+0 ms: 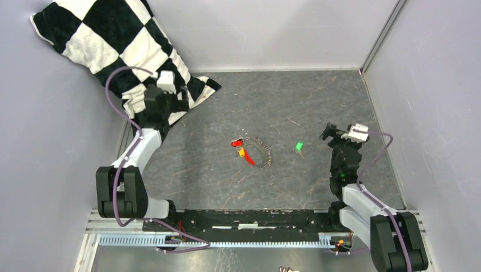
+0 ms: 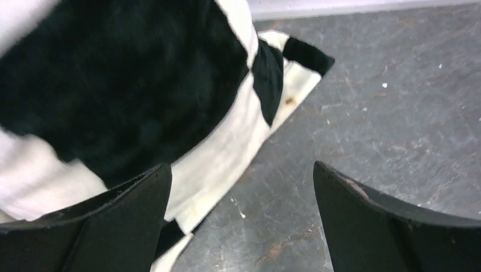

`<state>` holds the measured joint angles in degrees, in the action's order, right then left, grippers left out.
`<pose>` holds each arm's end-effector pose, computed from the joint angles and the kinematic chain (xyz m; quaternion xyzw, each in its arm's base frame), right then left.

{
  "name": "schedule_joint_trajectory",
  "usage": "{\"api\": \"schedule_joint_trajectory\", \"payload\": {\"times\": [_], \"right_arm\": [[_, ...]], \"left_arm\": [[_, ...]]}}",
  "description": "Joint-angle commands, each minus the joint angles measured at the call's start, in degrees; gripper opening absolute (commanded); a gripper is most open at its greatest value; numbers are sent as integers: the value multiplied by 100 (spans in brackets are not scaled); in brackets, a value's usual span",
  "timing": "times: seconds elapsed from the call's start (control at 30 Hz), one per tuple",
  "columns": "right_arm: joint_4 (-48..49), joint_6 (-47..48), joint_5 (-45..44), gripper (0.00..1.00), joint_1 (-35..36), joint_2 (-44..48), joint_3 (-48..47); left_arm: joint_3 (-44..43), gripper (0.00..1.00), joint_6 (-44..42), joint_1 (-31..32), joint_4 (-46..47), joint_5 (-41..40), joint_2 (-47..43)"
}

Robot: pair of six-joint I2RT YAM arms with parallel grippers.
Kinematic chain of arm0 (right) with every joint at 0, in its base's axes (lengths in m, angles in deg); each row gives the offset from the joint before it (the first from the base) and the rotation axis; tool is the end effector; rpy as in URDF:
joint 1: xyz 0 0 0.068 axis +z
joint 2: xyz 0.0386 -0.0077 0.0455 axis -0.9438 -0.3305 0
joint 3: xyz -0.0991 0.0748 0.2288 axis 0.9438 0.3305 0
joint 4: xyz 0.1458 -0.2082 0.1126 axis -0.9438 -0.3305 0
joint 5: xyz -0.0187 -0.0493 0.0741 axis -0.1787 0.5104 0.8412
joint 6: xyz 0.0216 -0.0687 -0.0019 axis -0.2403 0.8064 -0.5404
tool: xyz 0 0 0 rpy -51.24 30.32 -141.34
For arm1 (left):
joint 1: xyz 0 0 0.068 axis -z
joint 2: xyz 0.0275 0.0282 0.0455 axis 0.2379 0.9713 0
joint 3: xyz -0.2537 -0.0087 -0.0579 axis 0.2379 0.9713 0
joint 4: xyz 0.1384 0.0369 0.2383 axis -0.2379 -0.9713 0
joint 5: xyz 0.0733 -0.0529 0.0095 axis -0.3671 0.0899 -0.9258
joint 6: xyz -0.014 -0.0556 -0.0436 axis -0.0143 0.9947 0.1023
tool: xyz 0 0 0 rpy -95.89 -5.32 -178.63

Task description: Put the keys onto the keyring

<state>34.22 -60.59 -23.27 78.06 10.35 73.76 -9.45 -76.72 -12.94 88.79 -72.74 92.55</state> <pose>0.2165 0.0020 0.1595 0.1532 0.6698 -0.0678 0.7234 0.3526 -0.0067 0.2261 0.0337 0.8006 -0.0005 0.5982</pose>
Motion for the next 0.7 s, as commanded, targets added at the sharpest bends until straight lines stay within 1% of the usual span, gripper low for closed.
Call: {"api": "schedule_joint_trajectory", "payload": {"times": [0.0,0.03,0.07,0.17,0.27,0.33,0.4,0.47,0.6,0.67], "right_arm": [[-2047,-1856,1601,98,-1,-200,-1283],[-2025,-1888,2221,98,103,-511,-1479],[-2116,-1773,2470,98,321,-789,-1758],[-2956,-1063,1914,98,1480,-1642,-2812],[-3387,-647,2033,98,2151,-2572,-3802],[-3813,-435,2119,97,2472,-3174,-4461],[-4341,-288,2108,93,2769,-3819,-5117],[-4635,-188,2034,90,3021,-4242,-5587],[-4650,-211,1982,86,3251,-4659,-5837],[-4700,-224,2041,81,3315,-4810,-5891]], "left_arm": [[-1370,100,-498,-29,-3803,81,44],[-1526,100,-527,-29,-4078,97,83],[-1643,100,-547,-29,-4263,129,111],[-1836,100,-628,-29,-4717,387,166],[-1994,100,-660,-29,-5040,742,287],[-2072,100,-693,-25,-5195,971,392],[-2114,100,-782,-25,-5331,1204,502],[-2109,100,-811,-12,-5402,1334,593],[-2109,100,-807,6,-5565,1434,708],[-2066,100,-816,10,-5577,1432,673]]}}
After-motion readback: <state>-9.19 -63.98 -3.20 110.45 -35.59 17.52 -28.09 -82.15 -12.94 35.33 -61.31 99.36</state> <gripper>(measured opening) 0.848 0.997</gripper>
